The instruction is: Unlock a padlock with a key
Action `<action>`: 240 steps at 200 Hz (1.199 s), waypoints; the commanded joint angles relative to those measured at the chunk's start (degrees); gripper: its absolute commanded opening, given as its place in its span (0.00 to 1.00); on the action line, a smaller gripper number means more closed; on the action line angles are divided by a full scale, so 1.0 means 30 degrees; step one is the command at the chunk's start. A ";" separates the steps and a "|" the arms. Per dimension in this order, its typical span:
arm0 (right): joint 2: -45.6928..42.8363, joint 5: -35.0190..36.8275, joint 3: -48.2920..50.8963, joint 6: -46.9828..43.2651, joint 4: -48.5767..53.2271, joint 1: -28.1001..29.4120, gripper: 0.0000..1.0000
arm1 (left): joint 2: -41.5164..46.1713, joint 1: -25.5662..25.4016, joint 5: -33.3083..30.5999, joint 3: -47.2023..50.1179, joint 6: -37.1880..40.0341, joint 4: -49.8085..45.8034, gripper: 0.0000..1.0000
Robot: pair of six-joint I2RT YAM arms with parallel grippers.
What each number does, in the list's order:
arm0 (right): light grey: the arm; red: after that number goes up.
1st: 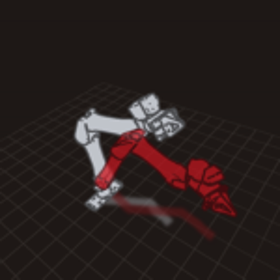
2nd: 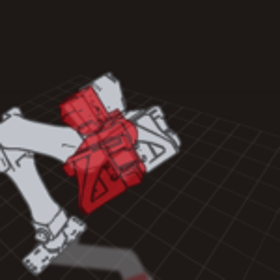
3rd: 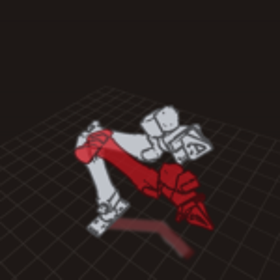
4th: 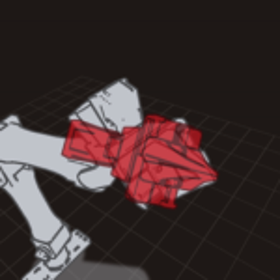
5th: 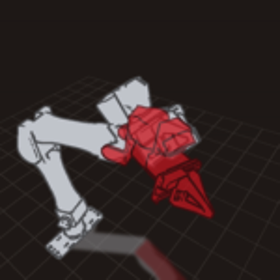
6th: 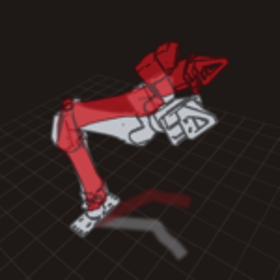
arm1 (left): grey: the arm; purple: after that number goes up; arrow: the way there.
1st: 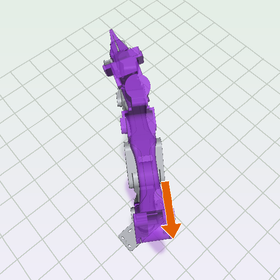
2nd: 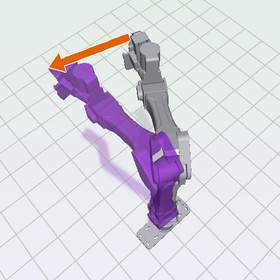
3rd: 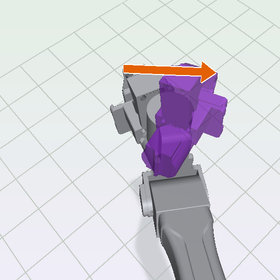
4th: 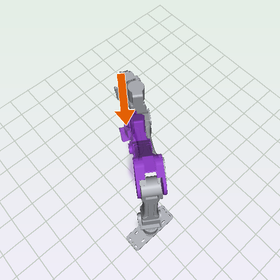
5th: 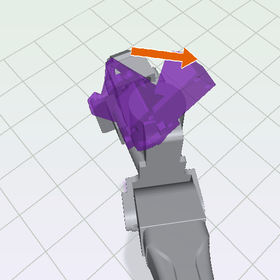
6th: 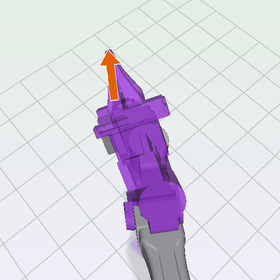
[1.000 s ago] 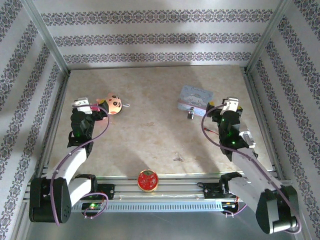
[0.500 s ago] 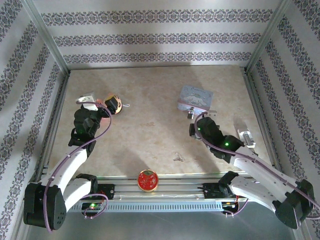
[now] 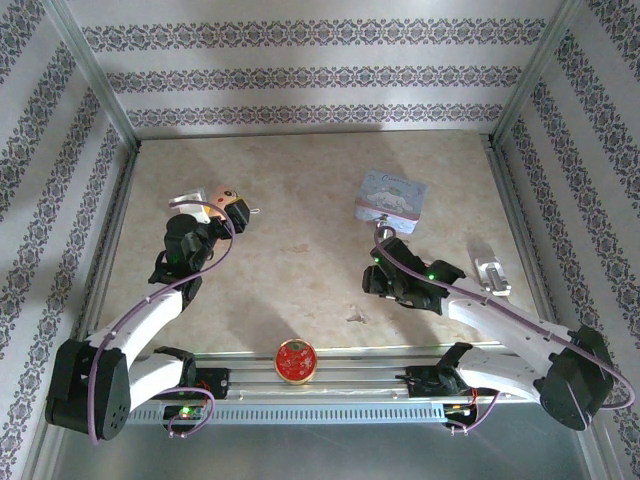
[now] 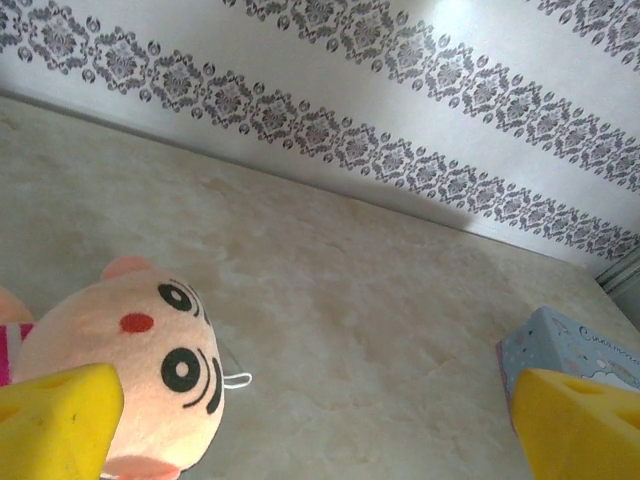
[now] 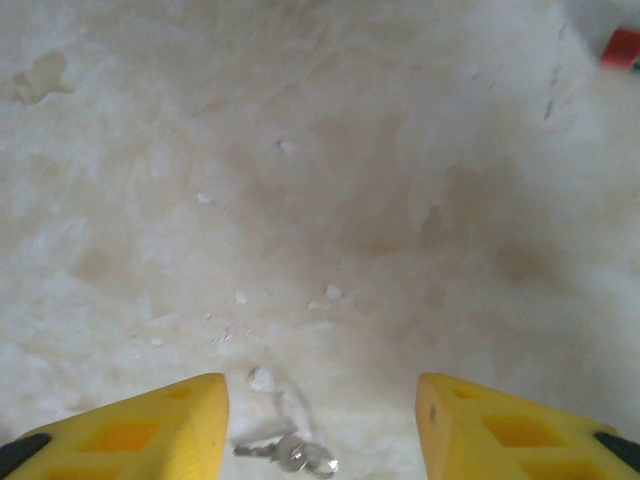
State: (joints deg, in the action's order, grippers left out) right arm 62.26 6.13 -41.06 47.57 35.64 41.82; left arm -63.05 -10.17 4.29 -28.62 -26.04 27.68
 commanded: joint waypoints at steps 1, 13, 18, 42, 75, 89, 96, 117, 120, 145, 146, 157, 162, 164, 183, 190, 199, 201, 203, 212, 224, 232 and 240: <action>0.0575 -0.1985 0.0464 0.0736 0.0768 0.0234 0.49 | -0.0546 -0.0293 0.0256 0.0173 -0.0916 0.1432 0.99; 0.0877 -0.2762 0.0611 0.0670 0.0825 0.0539 0.46 | -0.0975 -0.0300 0.0512 -0.0003 -0.1091 0.1451 0.99; 0.1030 -0.2907 0.0641 0.0685 0.0910 0.0796 0.45 | -0.1174 -0.0306 0.0673 -0.0101 -0.1105 0.1478 0.99; 0.1703 -0.2865 0.0733 0.0456 0.1523 0.2048 0.43 | -0.1966 -0.0316 0.1225 -0.0412 -0.1284 0.1678 0.99; 0.2815 -0.2339 0.1083 0.0079 0.1487 0.2684 0.43 | -0.2622 -0.0401 0.1243 -0.0520 -0.1682 0.2212 0.99; 0.3321 -0.2307 0.1205 -0.0062 0.1042 0.2700 0.43 | -0.2768 -0.0417 0.1234 -0.0616 -0.1732 0.2206 0.99; 0.3577 -0.2354 0.1206 -0.0192 0.0850 0.2703 0.43 | -0.2779 -0.0408 0.1208 -0.0653 -0.1748 0.2187 0.99; 0.4490 -0.2276 0.1020 -0.0642 0.0631 0.2729 0.42 | -0.2768 -0.0431 0.1004 -0.0654 -0.1695 0.2142 0.99; 0.4613 -0.2252 0.0981 -0.0713 0.0616 0.2729 0.42 | -0.2733 -0.0441 0.0979 -0.0622 -0.1691 0.2115 0.99; 0.5539 -0.2198 0.0609 -0.1217 0.0249 0.2728 0.39 | -0.2715 -0.0431 0.0855 -0.0558 -0.1652 0.2053 0.99; 0.5562 -0.2194 0.0600 -0.1228 0.0220 0.2728 0.38 | -0.2700 -0.0439 0.0854 -0.0563 -0.1671 0.2052 0.99; 0.5899 -0.2235 0.0490 -0.1424 -0.0043 0.2729 0.37 | -0.2671 -0.0444 0.0824 -0.0516 -0.1682 0.2005 0.99; 0.6063 -0.2267 0.0405 -0.1500 -0.0148 0.2729 0.37 | -0.2666 -0.0445 0.0800 -0.0486 -0.1676 0.1994 0.99; 0.6129 -0.2260 0.0376 -0.1523 -0.0179 0.2729 0.37 | -0.2659 -0.0446 0.0796 -0.0495 -0.1679 0.1994 0.99; 0.6684 -0.2242 0.0102 -0.1785 -0.0358 0.2729 0.34 | -0.2588 -0.0442 0.0679 -0.0427 -0.1617 0.1940 0.99; 0.6888 -0.2243 0.0009 -0.1845 -0.0444 0.2729 0.33 | -0.2566 -0.0446 0.0638 -0.0433 -0.1583 0.1885 0.99; 0.7090 -0.2356 -0.0079 -0.1925 -0.0561 0.2729 0.32 | -0.2511 -0.0438 0.0540 -0.0445 -0.1522 0.1856 0.99; 0.7148 -0.2385 -0.0104 -0.1937 -0.0590 0.2729 0.32 | -0.2525 -0.0437 0.0533 -0.0434 -0.1516 0.1834 0.99; 0.7191 -0.2407 -0.0133 -0.1962 -0.0619 0.2751 0.32 | -0.2499 -0.0422 0.0517 -0.0431 -0.1515 0.1822 0.99; 0.7361 -0.2478 -0.0222 -0.1999 -0.0756 0.2765 0.31 | -0.2506 -0.0424 0.0464 -0.0422 -0.1485 0.1803 0.99; 0.7539 -0.2625 -0.0342 -0.2057 -0.0913 0.2817 0.30 | -0.2497 -0.0443 0.0414 -0.0436 -0.1438 0.1799 0.99; 0.7576 -0.2735 -0.0458 -0.2130 -0.1002 0.2887 0.29 | -0.2527 -0.0425 0.0394 -0.0449 -0.1444 0.1816 0.99; 0.7621 -0.2830 -0.0600 -0.2191 -0.1039 0.2959 0.29 | -0.2563 -0.0443 0.0385 -0.0442 -0.1430 0.1810 0.99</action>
State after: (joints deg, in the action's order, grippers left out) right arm 83.33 -1.15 -41.25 42.61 37.67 49.43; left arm -71.31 -10.57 6.35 -28.67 -30.48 31.70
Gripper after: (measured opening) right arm 0.295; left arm 0.993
